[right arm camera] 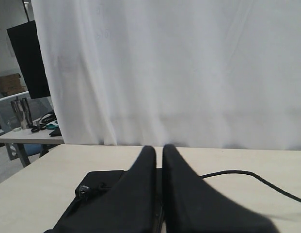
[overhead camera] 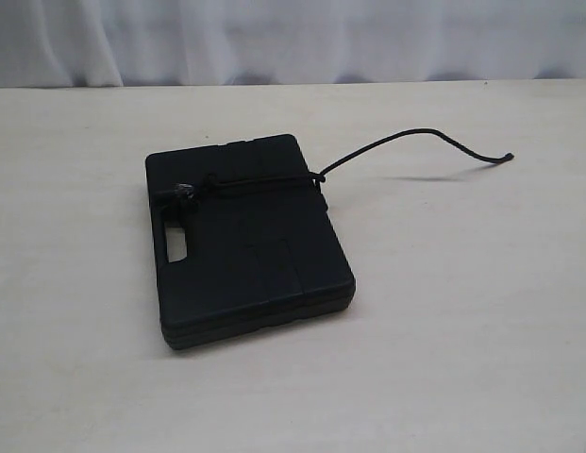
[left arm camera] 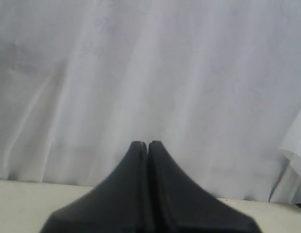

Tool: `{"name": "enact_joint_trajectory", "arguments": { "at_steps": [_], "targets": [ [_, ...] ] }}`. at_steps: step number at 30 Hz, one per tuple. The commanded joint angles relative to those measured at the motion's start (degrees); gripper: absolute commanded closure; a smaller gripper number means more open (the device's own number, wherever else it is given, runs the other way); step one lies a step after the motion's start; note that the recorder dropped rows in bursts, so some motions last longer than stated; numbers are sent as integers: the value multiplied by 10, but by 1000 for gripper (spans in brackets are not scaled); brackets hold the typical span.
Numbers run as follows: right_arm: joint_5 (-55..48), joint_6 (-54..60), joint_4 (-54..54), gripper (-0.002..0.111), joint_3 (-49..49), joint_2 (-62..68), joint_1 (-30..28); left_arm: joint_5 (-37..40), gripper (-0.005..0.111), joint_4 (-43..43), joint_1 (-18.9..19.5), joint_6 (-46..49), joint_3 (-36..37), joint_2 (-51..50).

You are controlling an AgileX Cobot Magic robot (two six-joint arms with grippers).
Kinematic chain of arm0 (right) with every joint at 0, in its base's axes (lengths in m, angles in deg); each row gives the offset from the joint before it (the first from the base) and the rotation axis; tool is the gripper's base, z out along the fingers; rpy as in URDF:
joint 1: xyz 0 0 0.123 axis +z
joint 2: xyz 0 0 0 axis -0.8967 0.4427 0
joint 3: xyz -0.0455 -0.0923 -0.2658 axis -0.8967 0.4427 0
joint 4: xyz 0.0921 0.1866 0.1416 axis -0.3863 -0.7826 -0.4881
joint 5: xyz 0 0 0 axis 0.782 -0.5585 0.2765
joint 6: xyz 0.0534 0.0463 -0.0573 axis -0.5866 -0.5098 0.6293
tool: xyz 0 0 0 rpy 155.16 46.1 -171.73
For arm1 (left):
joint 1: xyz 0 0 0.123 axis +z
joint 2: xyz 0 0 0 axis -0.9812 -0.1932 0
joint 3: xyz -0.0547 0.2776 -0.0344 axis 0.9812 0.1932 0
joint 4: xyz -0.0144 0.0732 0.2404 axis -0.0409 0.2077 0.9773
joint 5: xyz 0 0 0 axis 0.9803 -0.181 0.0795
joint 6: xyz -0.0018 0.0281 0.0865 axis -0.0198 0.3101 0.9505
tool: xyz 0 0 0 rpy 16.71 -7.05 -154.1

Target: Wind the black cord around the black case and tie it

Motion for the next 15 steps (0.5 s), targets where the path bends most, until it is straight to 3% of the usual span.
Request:
{"name": "enact_joint_trajectory", "arguments": {
  "at_steps": [1, 6, 11, 15],
  "targets": [
    [-3, -1, 2, 104, 3, -3, 1, 2, 107, 10, 34, -30, 38, 30],
    [-3, -1, 2, 104, 3, -3, 1, 0, 107, 10, 60, -30, 85, 84],
    [-3, -1, 2, 104, 3, -4, 1, -3, 107, 60, 60, -30, 125, 84],
    [-3, -1, 2, 104, 3, -4, 1, -49, 107, 76, 60, -30, 169, 84]
  ]
}}
